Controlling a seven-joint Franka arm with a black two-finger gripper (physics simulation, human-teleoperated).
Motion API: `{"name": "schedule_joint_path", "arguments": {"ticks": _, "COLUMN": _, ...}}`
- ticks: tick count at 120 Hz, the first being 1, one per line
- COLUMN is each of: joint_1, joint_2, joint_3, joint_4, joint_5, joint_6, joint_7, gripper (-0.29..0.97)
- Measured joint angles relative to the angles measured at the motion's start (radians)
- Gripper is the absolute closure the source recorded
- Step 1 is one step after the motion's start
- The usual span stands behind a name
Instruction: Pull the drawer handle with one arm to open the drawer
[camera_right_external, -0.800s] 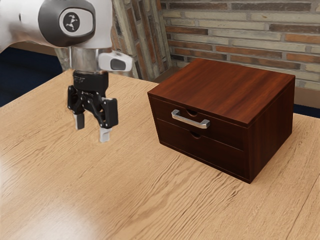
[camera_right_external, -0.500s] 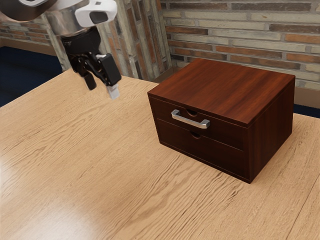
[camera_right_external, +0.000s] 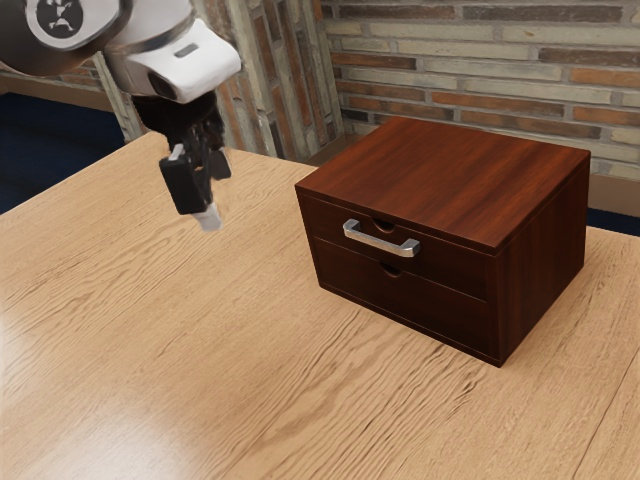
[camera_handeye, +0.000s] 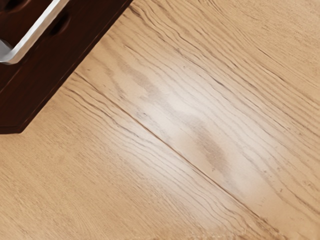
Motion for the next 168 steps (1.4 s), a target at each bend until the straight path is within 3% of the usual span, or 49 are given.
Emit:
{"name": "schedule_joint_path", "arguments": {"ticks": 13, "joint_1": 0.044, "joint_2": -0.125, "joint_3": -0.001, "joint_4": -0.256, "joint_5": 0.018, "joint_6": 0.123, "joint_7": 0.148, "gripper": 0.0}}
{"name": "schedule_joint_path", "arguments": {"ticks": 26, "joint_1": 0.072, "joint_2": -0.126, "joint_3": -0.002, "joint_4": -0.33, "joint_5": 0.031, "joint_6": 0.236, "joint_7": 0.288, "gripper": 0.0}}
{"name": "schedule_joint_path", "arguments": {"ticks": 57, "joint_1": 0.063, "joint_2": -0.077, "joint_3": -0.003, "joint_4": -0.347, "joint_5": 0.034, "joint_6": 0.436, "joint_7": 0.557, "gripper": 0.0}}
{"name": "schedule_joint_path", "arguments": {"ticks": 94, "joint_1": 0.049, "joint_2": -0.041, "joint_3": -0.001, "joint_4": -0.332, "joint_5": 0.034, "joint_6": 0.515, "joint_7": 0.756, "gripper": 0.0}}
{"name": "schedule_joint_path", "arguments": {"ticks": 168, "joint_1": 0.097, "joint_2": 0.118, "joint_3": 0.009, "joint_4": -0.281, "joint_5": 0.031, "joint_6": 0.674, "joint_7": 0.88, "gripper": 0.0}}
